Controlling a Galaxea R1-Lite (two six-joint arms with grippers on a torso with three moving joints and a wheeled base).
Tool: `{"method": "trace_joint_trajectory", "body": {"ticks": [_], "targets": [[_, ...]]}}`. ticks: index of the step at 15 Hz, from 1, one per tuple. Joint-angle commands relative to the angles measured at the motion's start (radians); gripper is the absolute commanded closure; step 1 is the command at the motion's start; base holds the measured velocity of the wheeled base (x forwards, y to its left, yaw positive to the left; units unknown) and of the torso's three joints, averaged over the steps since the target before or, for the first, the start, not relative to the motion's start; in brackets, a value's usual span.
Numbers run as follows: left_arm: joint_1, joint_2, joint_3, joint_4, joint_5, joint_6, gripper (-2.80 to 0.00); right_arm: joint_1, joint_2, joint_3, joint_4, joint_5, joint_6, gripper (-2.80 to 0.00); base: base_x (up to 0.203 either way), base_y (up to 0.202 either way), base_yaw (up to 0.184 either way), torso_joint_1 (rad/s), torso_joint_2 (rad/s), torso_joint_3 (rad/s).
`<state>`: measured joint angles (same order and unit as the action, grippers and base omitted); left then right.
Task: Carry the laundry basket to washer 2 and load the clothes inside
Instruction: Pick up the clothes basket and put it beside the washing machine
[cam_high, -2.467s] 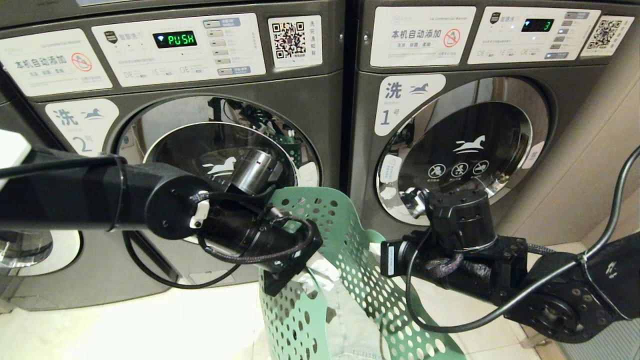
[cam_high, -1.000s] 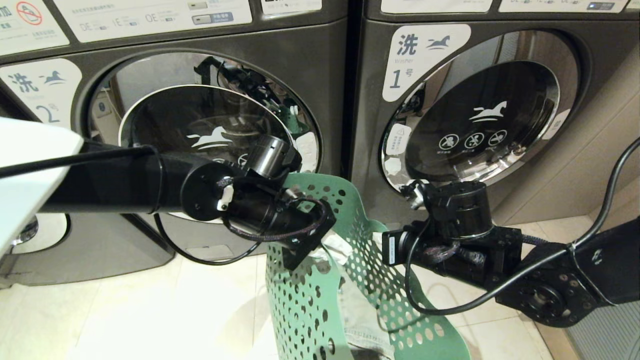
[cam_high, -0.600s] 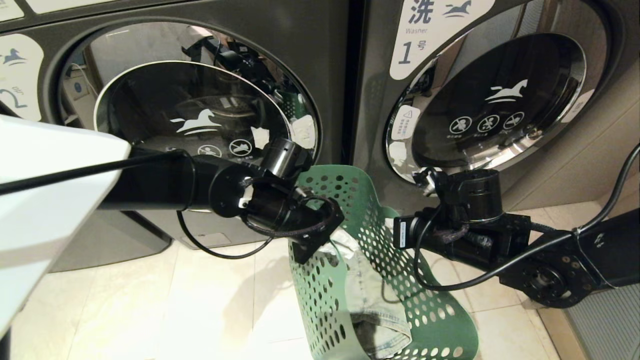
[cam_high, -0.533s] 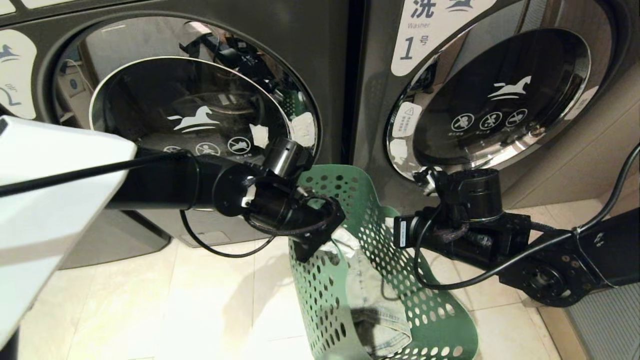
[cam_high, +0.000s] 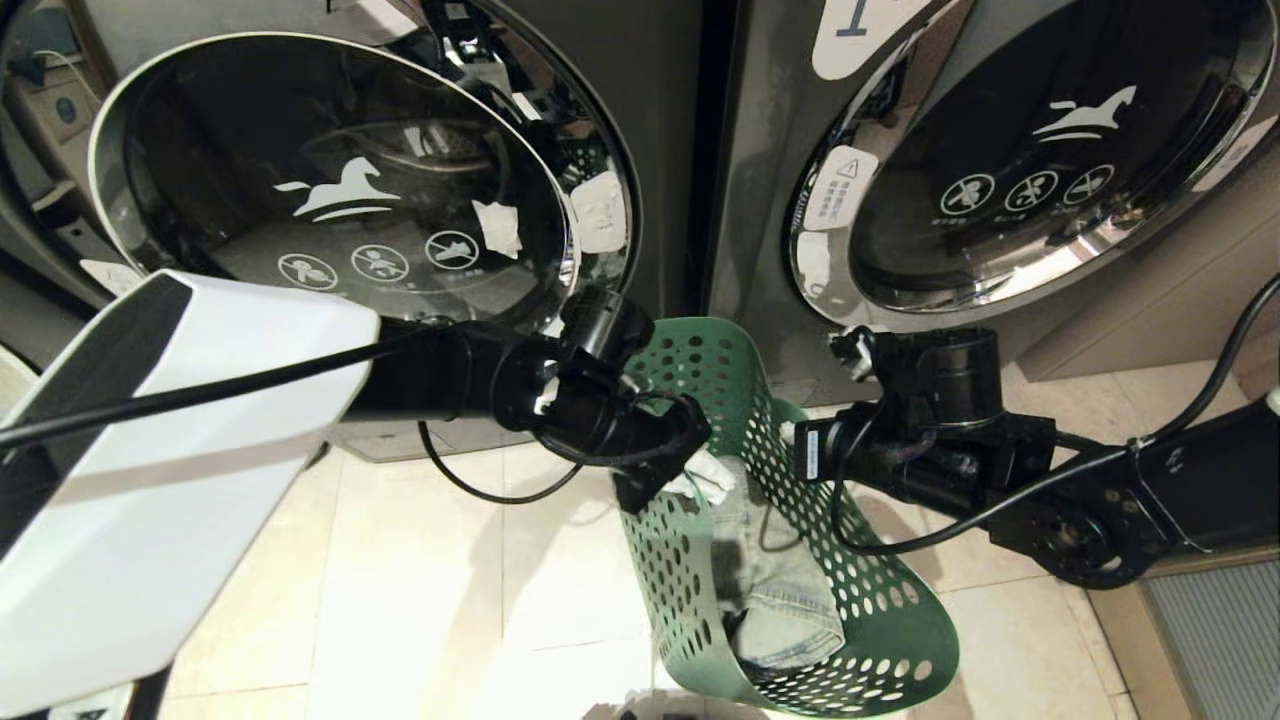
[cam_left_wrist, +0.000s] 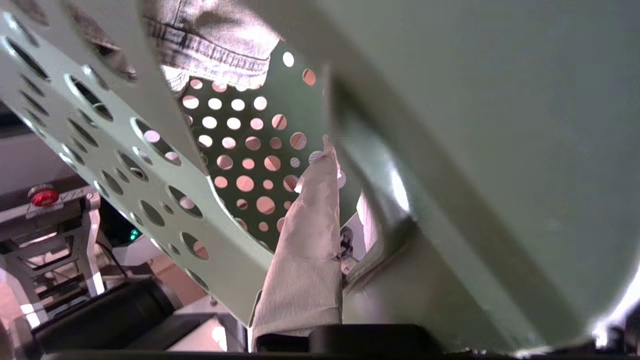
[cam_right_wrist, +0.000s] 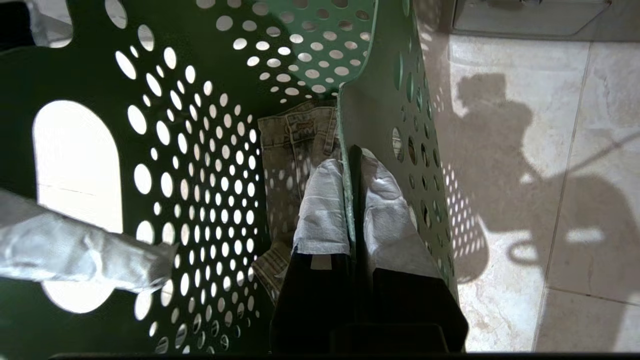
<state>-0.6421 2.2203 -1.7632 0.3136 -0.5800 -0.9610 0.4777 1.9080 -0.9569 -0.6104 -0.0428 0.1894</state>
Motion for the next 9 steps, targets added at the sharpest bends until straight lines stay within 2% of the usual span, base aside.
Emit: {"method": "trace_joint_trajectory", "body": {"ticks": [1,9], "targets": [[-0.001,0.040,-0.023,0.002,-0.003,-0.005,0.00,-0.003,0.018,-0.010,-0.003,0.000,0.001,0.00,0.000,0.000,0.000,0.007,0.00,-0.202],[0.002,0.161,-0.160,-0.008,-0.024,-0.002,0.00,-0.024,0.089,-0.058,-0.005,0.001,-0.004,0.00,0.000,0.000,0.000,0.003,0.00,-0.196]]}}
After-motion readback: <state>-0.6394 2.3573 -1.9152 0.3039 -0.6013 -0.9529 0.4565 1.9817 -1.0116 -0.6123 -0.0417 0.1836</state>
